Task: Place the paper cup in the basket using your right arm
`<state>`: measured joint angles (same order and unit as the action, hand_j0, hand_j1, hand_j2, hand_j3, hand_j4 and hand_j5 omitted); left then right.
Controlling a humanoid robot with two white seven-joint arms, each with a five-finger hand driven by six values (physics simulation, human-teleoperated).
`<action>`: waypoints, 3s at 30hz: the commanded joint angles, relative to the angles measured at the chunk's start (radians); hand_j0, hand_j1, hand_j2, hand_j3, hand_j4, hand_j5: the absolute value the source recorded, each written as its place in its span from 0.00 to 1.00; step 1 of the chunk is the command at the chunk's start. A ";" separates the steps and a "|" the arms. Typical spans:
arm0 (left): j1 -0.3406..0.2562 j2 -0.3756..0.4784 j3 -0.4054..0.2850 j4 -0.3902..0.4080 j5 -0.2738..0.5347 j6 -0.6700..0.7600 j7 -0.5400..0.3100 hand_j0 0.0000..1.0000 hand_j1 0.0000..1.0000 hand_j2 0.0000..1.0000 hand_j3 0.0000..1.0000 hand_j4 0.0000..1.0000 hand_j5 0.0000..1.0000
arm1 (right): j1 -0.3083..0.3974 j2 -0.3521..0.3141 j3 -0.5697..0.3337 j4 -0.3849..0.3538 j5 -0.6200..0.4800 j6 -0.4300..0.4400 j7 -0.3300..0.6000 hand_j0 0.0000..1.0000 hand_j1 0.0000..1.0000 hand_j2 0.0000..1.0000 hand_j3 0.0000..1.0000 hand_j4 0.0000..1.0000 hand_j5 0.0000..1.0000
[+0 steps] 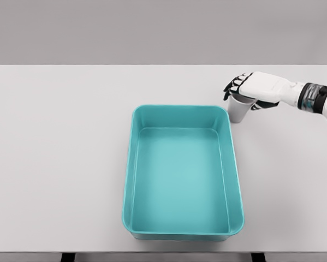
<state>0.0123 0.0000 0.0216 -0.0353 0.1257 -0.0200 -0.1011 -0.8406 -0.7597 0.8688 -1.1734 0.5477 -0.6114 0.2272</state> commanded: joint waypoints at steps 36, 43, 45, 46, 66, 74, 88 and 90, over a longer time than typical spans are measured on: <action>0.002 0.000 0.000 0.000 0.000 0.000 0.000 1.00 1.00 1.00 1.00 1.00 1.00 | -0.195 -0.059 0.001 -0.120 -0.060 0.000 0.001 0.56 0.56 0.56 0.56 0.56 0.56; 0.002 0.000 0.000 0.000 0.000 0.000 0.000 1.00 1.00 1.00 1.00 1.00 1.00 | -0.184 -0.061 0.001 -0.193 -0.091 0.000 0.001 0.56 0.56 0.56 0.56 0.56 0.56; 0.002 0.000 0.000 0.000 0.000 0.000 0.000 1.00 1.00 1.00 1.00 1.00 1.00 | -0.181 -0.063 0.001 -0.213 -0.091 0.000 0.001 0.56 0.56 0.56 0.56 0.56 0.56; 0.002 0.000 0.000 0.000 0.000 0.000 0.000 1.00 1.00 1.00 1.00 1.00 1.00 | -0.181 -0.063 0.001 -0.226 -0.097 0.000 0.001 0.56 0.56 0.56 0.56 0.56 0.56; 0.002 0.000 0.000 0.000 0.000 0.000 0.000 1.00 1.00 1.00 1.00 1.00 1.00 | -0.069 -0.095 0.001 -0.384 -0.141 0.000 0.000 0.55 0.55 0.55 0.55 0.55 0.55; 0.002 0.000 0.000 0.000 0.000 0.000 0.000 1.00 1.00 1.00 1.00 1.00 1.00 | -0.020 -0.084 0.001 -0.445 -0.140 0.000 0.000 0.56 0.56 0.56 0.56 0.56 0.56; 0.002 0.000 0.000 0.000 0.000 0.000 0.000 1.00 1.00 1.00 1.00 1.00 1.00 | 0.031 -0.049 0.061 -0.445 -0.135 0.000 0.001 0.56 0.56 0.56 0.56 0.56 0.56; 0.002 0.000 0.001 0.000 0.000 0.000 0.000 1.00 1.00 1.00 1.00 1.00 1.00 | 0.032 -0.040 0.062 -0.445 -0.133 0.000 0.000 0.56 0.56 0.56 0.56 0.56 0.56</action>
<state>0.0138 0.0000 0.0217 -0.0353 0.1257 -0.0201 -0.1011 -0.8084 -0.8057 0.9273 -1.6186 0.4201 -0.6124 0.2280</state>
